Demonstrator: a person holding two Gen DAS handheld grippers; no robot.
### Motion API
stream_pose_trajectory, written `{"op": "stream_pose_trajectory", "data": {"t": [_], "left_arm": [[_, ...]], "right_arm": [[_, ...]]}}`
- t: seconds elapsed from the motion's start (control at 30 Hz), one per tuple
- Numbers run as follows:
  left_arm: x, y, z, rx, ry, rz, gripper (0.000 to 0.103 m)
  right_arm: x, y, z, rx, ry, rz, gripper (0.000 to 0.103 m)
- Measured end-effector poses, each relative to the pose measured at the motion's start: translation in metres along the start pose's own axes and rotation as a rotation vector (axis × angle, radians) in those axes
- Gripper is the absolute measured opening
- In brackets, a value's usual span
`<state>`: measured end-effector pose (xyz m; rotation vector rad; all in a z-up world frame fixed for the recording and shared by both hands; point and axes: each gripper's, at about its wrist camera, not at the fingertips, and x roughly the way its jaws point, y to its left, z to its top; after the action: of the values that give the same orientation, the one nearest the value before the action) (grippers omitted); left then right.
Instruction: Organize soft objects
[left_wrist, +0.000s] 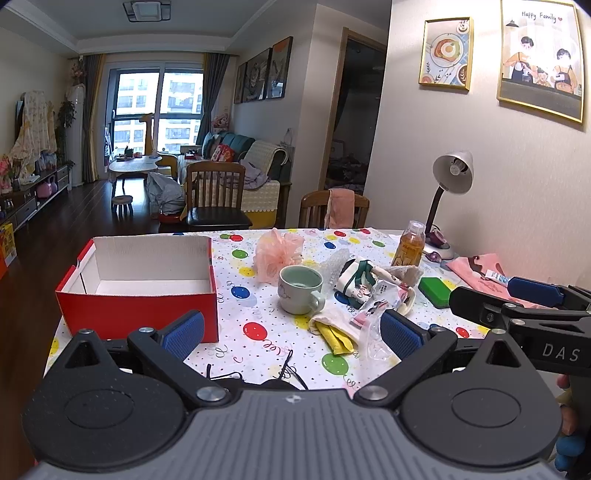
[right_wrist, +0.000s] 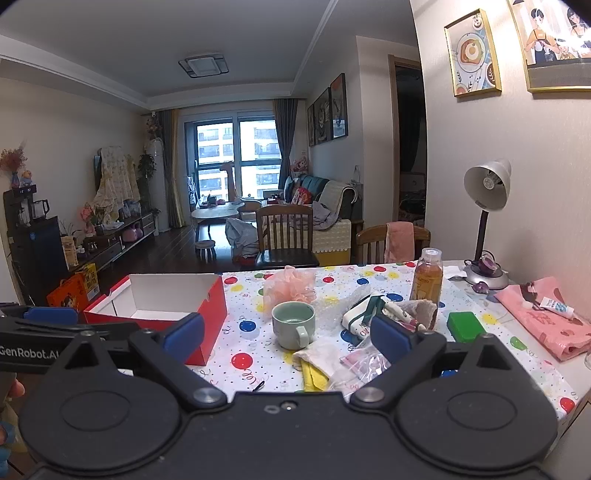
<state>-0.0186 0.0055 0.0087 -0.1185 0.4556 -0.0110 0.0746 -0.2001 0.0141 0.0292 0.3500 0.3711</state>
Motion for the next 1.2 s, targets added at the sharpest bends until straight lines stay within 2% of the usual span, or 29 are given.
{"op": "stream_pose_trajectory", "data": {"t": [0.87, 1.2], "left_arm": [[0.008, 0.003, 0.006, -0.001, -0.032, -0.024, 0.102], [0.013, 0.008, 0.008, -0.007, -0.053, -0.032, 0.102]], "right_arm": [[0.001, -0.001, 0.004, -0.011, -0.013, -0.01, 0.096], [0.011, -0.008, 0.018, -0.024, -0.021, -0.018, 0.096]]}}
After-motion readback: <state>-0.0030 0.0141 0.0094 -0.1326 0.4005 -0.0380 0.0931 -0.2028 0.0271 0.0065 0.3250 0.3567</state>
